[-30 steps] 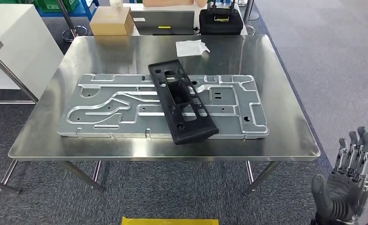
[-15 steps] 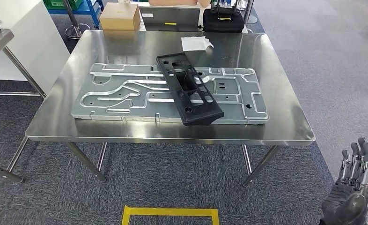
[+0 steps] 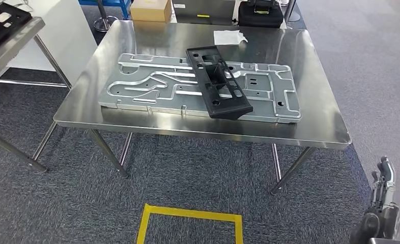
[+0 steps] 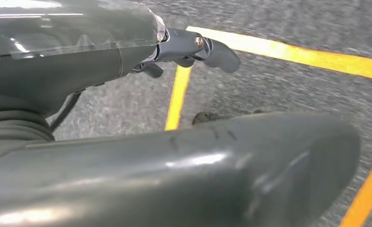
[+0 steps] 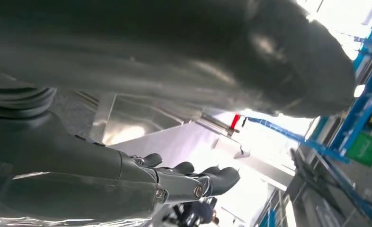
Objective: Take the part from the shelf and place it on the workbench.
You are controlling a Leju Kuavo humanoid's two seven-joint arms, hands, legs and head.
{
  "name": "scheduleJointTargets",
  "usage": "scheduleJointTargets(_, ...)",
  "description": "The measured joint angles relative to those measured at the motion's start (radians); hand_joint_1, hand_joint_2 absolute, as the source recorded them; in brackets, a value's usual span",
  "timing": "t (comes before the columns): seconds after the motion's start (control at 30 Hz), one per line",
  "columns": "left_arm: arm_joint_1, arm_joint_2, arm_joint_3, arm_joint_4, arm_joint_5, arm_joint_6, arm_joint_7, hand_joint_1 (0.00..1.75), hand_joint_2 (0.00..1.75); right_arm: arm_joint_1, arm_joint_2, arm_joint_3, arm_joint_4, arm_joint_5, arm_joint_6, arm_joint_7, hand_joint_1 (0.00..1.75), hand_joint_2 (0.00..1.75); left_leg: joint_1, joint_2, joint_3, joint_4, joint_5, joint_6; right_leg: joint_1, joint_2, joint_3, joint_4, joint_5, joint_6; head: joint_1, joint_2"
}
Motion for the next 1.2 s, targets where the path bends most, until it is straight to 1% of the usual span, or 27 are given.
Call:
scheduleJointTargets(0.07, 0.0, 0.0, 0.002, 0.0, -0.001, 0.003, -0.004, 0.0, 0.0, 0.01, 0.0, -0.003, 0.012, 0.015, 0.003, 0.001, 0.0, 0.0, 0.009, 0.031, -0.03, 0.11, -0.1, -0.012, -0.002, -0.023, -0.022, 0.001, 0.016, -0.004, -0.001, 0.0)
scheduleJointTargets(0.1, 0.0, 0.0, 0.003, 0.0, -0.001, 0.004, -0.005, 0.0, 0.0, 0.013, 0.0, -0.004, 0.02, 0.029, 0.003, 0.003, 0.0, 0.0, 0.015, 0.038, -0.043, 0.174, -0.135, -0.02, -0.002, -0.035, -0.035, 0.004, 0.024, -0.003, -0.001, 0.0)
scheduleJointTargets(0.13, 0.0, 0.001, 0.003, 0.0, -0.001, 0.004, -0.005, 0.0, 0.0, 0.015, -0.001, -0.005, 0.033, 0.046, 0.002, 0.008, 0.0, 0.0, 0.02, 0.043, -0.048, 0.223, -0.144, -0.028, -0.003, -0.048, -0.049, 0.009, 0.032, 0.0, -0.001, 0.0)
scheduleJointTargets(0.2, 0.001, 0.002, 0.005, 0.0, 0.003, 0.001, 0.0, 0.0, 0.0, 0.015, -0.01, -0.002, 0.078, 0.078, -0.007, 0.023, 0.0, 0.0, 0.03, 0.05, -0.014, 0.233, -0.092, -0.043, -0.008, -0.074, -0.082, 0.024, 0.046, 0.008, -0.001, 0.0)
scheduleJointTargets(0.23, 0.001, 0.003, 0.006, 0.0, 0.006, -0.001, 0.004, 0.0, 0.0, 0.014, -0.017, 0.002, 0.106, 0.091, -0.017, 0.032, 0.0, 0.0, 0.035, 0.058, 0.025, 0.192, -0.058, -0.049, -0.011, -0.085, -0.099, 0.035, 0.051, 0.013, -0.001, 0.0)
scheduleJointTargets(0.27, 0.0, 0.003, 0.007, 0.0, 0.009, -0.002, 0.008, 0.0, 0.0, 0.01, -0.025, 0.009, 0.137, 0.103, -0.032, 0.041, 0.0, 0.0, 0.035, 0.074, 0.073, 0.125, -0.049, -0.056, -0.012, -0.095, -0.115, 0.048, 0.055, 0.02, -0.001, 0.0)
scheduleJointTargets(0.3, -0.001, 0.003, 0.008, 0.0, 0.011, -0.001, 0.012, 0.0, 0.0, 0.003, -0.036, 0.019, 0.172, 0.117, -0.055, 0.048, 0.0, 0.0, 0.033, 0.09, 0.117, 0.056, -0.057, -0.056, -0.013, -0.103, -0.128, 0.06, 0.059, 0.026, -0.001, 0.0)
scheduleJointTargets(0.37, -0.002, 0.002, 0.011, 0.0, 0.016, 0.011, 0.018, 0.0, 0.0, -0.033, -0.065, 0.057, 0.269, 0.152, -0.121, 0.063, 0.0, 0.0, 0.027, 0.109, 0.156, -0.029, -0.091, -0.038, -0.008, -0.117, -0.143, 0.074, 0.07, 0.039, -0.002, 0.0)
scheduleJointTargets(0.43, -0.001, 0.0, 0.017, 0.0, 0.02, 0.027, 0.021, 0.0, 0.0, -0.071, -0.097, 0.109, 0.376, 0.18, -0.178, 0.074, 0.0, 0.0, 0.024, 0.1, 0.144, -0.037, -0.083, -0.005, -0.01, -0.124, -0.145, 0.073, 0.081, 0.055, -0.002, 0.0)
scheduleJointTargets(0.47, 0.0, -0.001, 0.019, 0.0, 0.021, 0.031, 0.021, 0.0, 0.0, -0.082, -0.108, 0.13, 0.415, 0.186, -0.191, 0.076, 0.0, 0.0, 0.023, 0.094, 0.135, -0.037, -0.074, 0.008, -0.014, -0.113, -0.149, 0.079, 0.07, 0.064, -0.002, 0.0)
scheduleJointTargets(0.5, 0.0, -0.002, 0.02, 0.0, 0.021, 0.034, 0.021, 0.0, 0.0, -0.09, -0.119, 0.147, 0.449, 0.189, -0.2, 0.077, 0.0, 0.0, 0.022, 0.087, 0.123, -0.039, -0.062, 0.02, -0.017, -0.093, -0.157, 0.098, 0.04, 0.071, -0.002, 0.0)
scheduleJointTargets(0.57, -0.001, -0.003, 0.023, 0.0, 0.021, 0.037, 0.022, 0.0, 0.0, -0.1, -0.139, 0.17, 0.5, 0.188, -0.212, 0.084, 0.0, 0.0, 0.019, 0.071, 0.093, -0.039, -0.035, 0.034, -0.018, -0.043, -0.183, 0.193, -0.063, 0.076, -0.002, 0.0)
scheduleJointTargets(0.6, -0.001, -0.004, 0.025, 0.0, 0.022, 0.04, 0.022, 0.0, 0.0, -0.105, -0.15, 0.182, 0.521, 0.185, -0.217, 0.09, 0.0, 0.0, 0.017, 0.061, 0.077, -0.039, -0.022, 0.037, -0.017, -0.03, -0.197, 0.256, -0.11, 0.074, -0.002, 0.0)
scheduleJointTargets(0.63, -0.001, -0.004, 0.027, 0.0, 0.024, 0.045, 0.023, 0.0, 0.0, -0.111, -0.162, 0.195, 0.541, 0.18, -0.222, 0.097, 0.0, 0.0, 0.014, 0.05, 0.06, -0.037, -0.008, 0.038, -0.015, -0.024, -0.204, 0.311, -0.136, 0.071, -0.002, 0.0)
scheduleJointTargets(0.67, 0.0, -0.005, 0.029, 0.0, 0.026, 0.051, 0.025, 0.0, 0.0, -0.121, -0.174, 0.213, 0.565, 0.175, -0.228, 0.105, 0.0, 0.0, 0.011, 0.039, 0.043, -0.036, 0.005, 0.038, -0.013, -0.021, -0.199, 0.341, -0.136, 0.066, -0.002, 0.0)
scheduleJointTargets(0.7, 0.001, -0.005, 0.031, 0.0, 0.027, 0.058, 0.026, 0.0, 0.0, -0.133, -0.184, 0.231, 0.588, 0.17, -0.234, 0.11, 0.0, 0.0, 0.008, 0.029, 0.026, -0.035, 0.018, 0.038, -0.011, -0.019, -0.178, 0.338, -0.115, 0.06, -0.002, 0.0)
scheduleJointTargets(0.77, 0.001, -0.009, 0.035, 0.0, 0.028, 0.075, 0.029, 0.0, 0.0, -0.175, -0.209, 0.282, 0.661, 0.145, -0.264, 0.114, 0.0, 0.0, 0.005, 0.01, -0.002, -0.032, 0.042, 0.035, -0.003, 0.0, -0.089, 0.233, -0.057, 0.041, -0.002, 0.0)
scheduleJointTargets(0.83, -0.002, -0.015, 0.036, 0.0, 0.028, 0.09, 0.031, 0.0, 0.0, -0.23, -0.237, 0.352, 0.76, 0.105, -0.298, 0.107, 0.0, 0.0, 0.001, -0.006, -0.023, -0.033, 0.068, 0.029, 0.003, 0.037, 0.007, 0.084, -0.049, 0.024, -0.002, 0.0)
scheduleJointTargets(0.87, -0.003, -0.018, 0.037, 0.0, 0.027, 0.094, 0.031, 0.0, 0.0, -0.255, -0.248, 0.387, 0.808, 0.088, -0.311, 0.101, 0.0, 0.0, 0.002, -0.014, -0.028, -0.035, 0.08, 0.025, 0.006, 0.049, 0.033, 0.036, -0.056, 0.019, -0.002, 0.0)
scheduleJointTargets(0.9, -0.003, -0.02, 0.037, 0.0, 0.027, 0.097, 0.031, 0.0, 0.0, -0.273, -0.257, 0.419, 0.85, 0.076, -0.319, 0.095, 0.0, 0.0, 0.002, -0.023, -0.032, -0.039, 0.094, 0.019, 0.008, 0.048, 0.041, 0.014, -0.06, 0.018, -0.002, 0.0)
scheduleJointTargets(0.97, 0.001, -0.02, 0.038, 0.0, 0.027, 0.1, 0.031, 0.0, 0.0, -0.302, -0.265, 0.466, 0.916, 0.064, -0.331, 0.088, 0.0, 0.0, 0.002, -0.037, -0.041, -0.046, 0.109, 0.007, 0.006, 0.026, 0.027, 0.007, -0.039, 0.013, -0.002, 0.0)
scheduleJointTargets(1.0, 0.004, -0.02, 0.039, 0.0, 0.027, 0.101, 0.032, 0.0, 0.0, -0.314, -0.269, 0.485, 0.943, 0.06, -0.335, 0.087, 0.0, 0.0, 0.001, -0.028, -0.052, -0.034, 0.089, 0.002, 0.003, 0.013, 0.016, 0.005, -0.025, 0.007, -0.002, 0.0)
scheduleJointTargets(1.03, 0.006, -0.02, 0.039, 0.0, 0.027, 0.103, 0.032, 0.0, 0.0, -0.322, -0.273, 0.5, 0.963, 0.056, -0.338, 0.085, 0.0, 0.0, 0.001, -0.012, -0.065, -0.003, 0.048, -0.003, 0.0, 0.0, 0.003, 0.002, -0.012, 0.001, -0.002, 0.0)
scheduleJointTargets(1.1, 0.006, -0.02, 0.04, 0.0, 0.027, 0.104, 0.032, 0.0, 0.0, -0.329, -0.282, 0.526, 0.993, 0.052, -0.348, 0.091, 0.0, 0.0, 0.008, 0.028, -0.094, 0.116, -0.062, -0.012, 0.001, -0.026, -0.026, 0.001, 0.008, -0.005, -0.003, 0.0)
scheduleJointTargets(1.13, 0.006, -0.02, 0.04, 0.0, 0.027, 0.105, 0.031, 0.0, 0.0, -0.333, -0.286, 0.538, 1.009, 0.055, -0.357, 0.1, 0.0, 0.0, 0.012, 0.038, -0.104, 0.185, -0.091, -0.019, 0.001, -0.041, -0.039, 0.002, 0.016, -0.004, -0.003, 0.0)
scheduleJointTargets(1.17, 0.006, -0.02, 0.04, 0.0, 0.026, 0.106, 0.03, 0.0, 0.0, -0.343, -0.289, 0.551, 1.032, 0.066, -0.372, 0.114, 0.0, 0.0, 0.017, 0.044, -0.109, 0.241, -0.091, -0.025, 0.001, -0.054, -0.052, 0.004, 0.025, -0.002, -0.003, 0.0)
scheduleJointTargets(1.2, 0.007, -0.02, 0.04, 0.0, 0.024, 0.109, 0.03, 0.0, 0.0, -0.36, -0.291, 0.569, 1.069, 0.086, -0.394, 0.133, 0.0, 0.0, 0.021, 0.048, -0.101, 0.271, -0.065, -0.03, 0.001, -0.067, -0.066, 0.007, 0.034, 0.0, -0.003, 0.0)
